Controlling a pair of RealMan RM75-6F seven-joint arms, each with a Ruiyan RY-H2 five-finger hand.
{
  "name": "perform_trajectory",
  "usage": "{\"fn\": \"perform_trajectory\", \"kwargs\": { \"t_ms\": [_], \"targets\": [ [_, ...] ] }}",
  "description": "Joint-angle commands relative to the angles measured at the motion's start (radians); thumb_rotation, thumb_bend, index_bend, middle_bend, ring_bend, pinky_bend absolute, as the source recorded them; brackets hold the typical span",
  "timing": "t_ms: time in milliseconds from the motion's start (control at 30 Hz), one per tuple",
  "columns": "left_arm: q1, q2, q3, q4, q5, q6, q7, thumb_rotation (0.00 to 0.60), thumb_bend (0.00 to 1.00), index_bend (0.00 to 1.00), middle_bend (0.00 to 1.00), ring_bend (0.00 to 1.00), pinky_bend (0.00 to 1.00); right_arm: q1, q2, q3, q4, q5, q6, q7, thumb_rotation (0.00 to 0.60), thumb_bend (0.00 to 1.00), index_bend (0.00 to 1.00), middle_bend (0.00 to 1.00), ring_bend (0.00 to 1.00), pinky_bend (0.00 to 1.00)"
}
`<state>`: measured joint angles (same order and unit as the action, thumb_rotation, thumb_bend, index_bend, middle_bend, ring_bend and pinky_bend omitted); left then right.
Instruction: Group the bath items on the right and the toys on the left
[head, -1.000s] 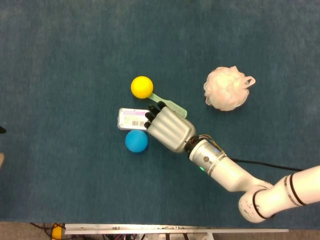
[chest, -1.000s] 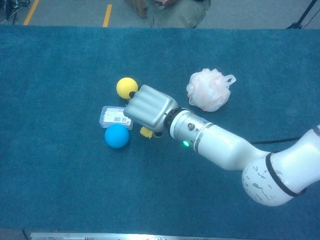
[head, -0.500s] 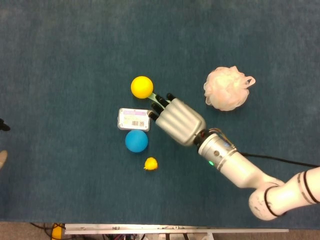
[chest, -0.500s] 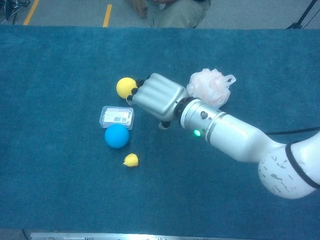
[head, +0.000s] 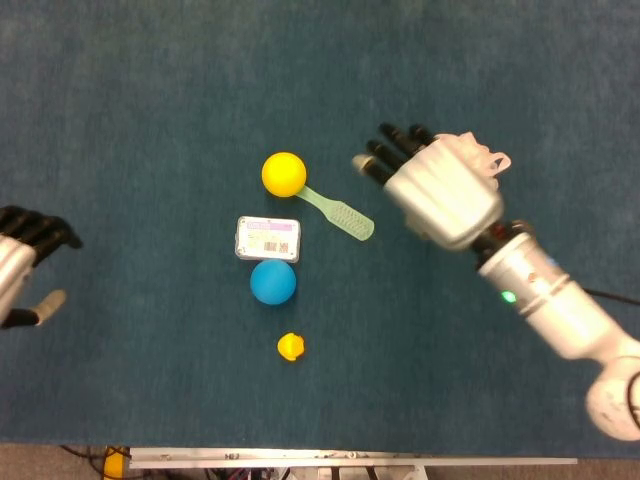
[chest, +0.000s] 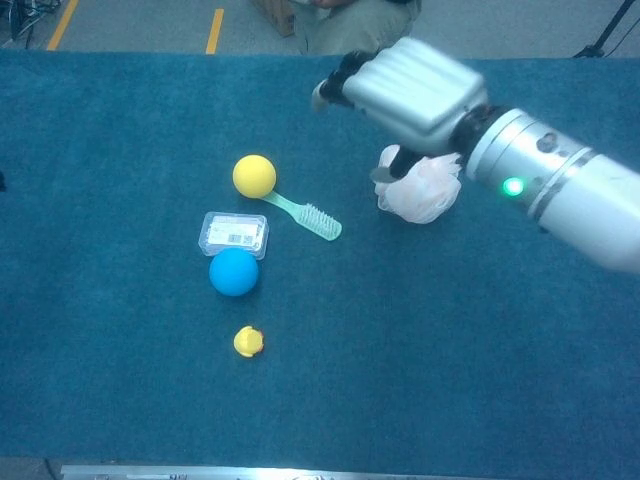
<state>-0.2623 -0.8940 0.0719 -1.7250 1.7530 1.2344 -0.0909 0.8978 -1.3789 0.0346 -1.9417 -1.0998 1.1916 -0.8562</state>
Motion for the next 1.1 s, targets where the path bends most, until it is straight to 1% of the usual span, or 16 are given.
{"fn": "perform_trajectory", "kwargs": {
  "t_ms": [33, 67, 100, 167, 267, 333, 467, 600, 700, 800, 900, 1100],
  "targets": [
    [-0.056, -0.02, -0.011, -0.003, 0.011, -0.066, -0.018, 0.439, 0.19, 0.32, 0.29, 0.23, 0.19, -0.046, 0.09, -0.004, -0.054, -0.057, 0.03, 0.046, 0.6, 0.11, 0.25, 0.28, 0.16, 0.3],
    [-0.071, -0.026, -0.011, -0.005, 0.014, -0.086, -0.025, 0.354, 0.17, 0.33, 0.29, 0.22, 0.18, -0.054, 0.106, -0.008, -0.061, -0.066, 0.032, 0.056, 0.6, 0.11, 0.25, 0.28, 0.16, 0.3],
    [-0.091, -0.034, -0.01, -0.006, 0.014, -0.115, -0.036, 0.301, 0.16, 0.33, 0.29, 0.22, 0.17, -0.065, 0.125, -0.015, -0.067, -0.077, 0.033, 0.066, 0.6, 0.11, 0.25, 0.28, 0.16, 0.3],
    [-0.123, -0.048, -0.01, -0.008, 0.009, -0.163, -0.043, 0.155, 0.14, 0.33, 0.28, 0.21, 0.15, -0.08, 0.147, -0.024, -0.07, -0.091, 0.033, 0.079, 0.6, 0.11, 0.25, 0.28, 0.16, 0.3],
    [-0.172, -0.078, -0.016, -0.007, -0.01, -0.241, -0.038, 0.035, 0.12, 0.33, 0.26, 0.19, 0.13, -0.103, 0.171, -0.038, -0.068, -0.108, 0.028, 0.101, 0.6, 0.11, 0.25, 0.28, 0.16, 0.3],
    [-0.203, -0.101, -0.025, -0.006, -0.036, -0.292, -0.026, 0.0, 0.1, 0.32, 0.26, 0.17, 0.1, -0.118, 0.183, -0.044, -0.064, -0.12, 0.027, 0.117, 0.6, 0.11, 0.25, 0.28, 0.16, 0.3],
    [-0.255, -0.138, -0.049, -0.012, -0.109, -0.38, -0.007, 0.0, 0.07, 0.32, 0.24, 0.15, 0.08, -0.143, 0.202, -0.045, -0.054, -0.138, 0.027, 0.146, 0.6, 0.11, 0.25, 0.28, 0.16, 0.3],
    [-0.311, -0.162, -0.074, -0.028, -0.208, -0.483, -0.022, 0.0, 0.05, 0.3, 0.2, 0.12, 0.07, -0.157, 0.216, -0.041, -0.039, -0.147, 0.015, 0.169, 0.6, 0.11, 0.25, 0.28, 0.16, 0.3],
    [-0.345, -0.183, -0.088, -0.014, -0.283, -0.542, 0.006, 0.0, 0.03, 0.28, 0.17, 0.1, 0.07, -0.17, 0.224, -0.04, -0.026, -0.157, 0.005, 0.191, 0.6, 0.11, 0.25, 0.28, 0.16, 0.3],
    [-0.365, -0.208, -0.096, -0.002, -0.362, -0.577, 0.041, 0.0, 0.03, 0.26, 0.15, 0.08, 0.07, -0.181, 0.231, -0.038, -0.013, -0.167, -0.004, 0.211, 0.6, 0.11, 0.25, 0.28, 0.16, 0.3],
    [-0.384, -0.231, -0.096, 0.006, -0.424, -0.601, 0.087, 0.0, 0.02, 0.25, 0.13, 0.07, 0.04, -0.19, 0.237, -0.034, 0.001, -0.176, -0.012, 0.232, 0.6, 0.11, 0.25, 0.28, 0.16, 0.3],
    [-0.402, -0.285, -0.083, 0.011, -0.488, -0.595, 0.179, 0.0, 0.02, 0.25, 0.13, 0.06, 0.04, -0.208, 0.242, -0.029, 0.031, -0.192, -0.029, 0.272, 0.6, 0.11, 0.25, 0.28, 0.16, 0.3]
  ]
}}
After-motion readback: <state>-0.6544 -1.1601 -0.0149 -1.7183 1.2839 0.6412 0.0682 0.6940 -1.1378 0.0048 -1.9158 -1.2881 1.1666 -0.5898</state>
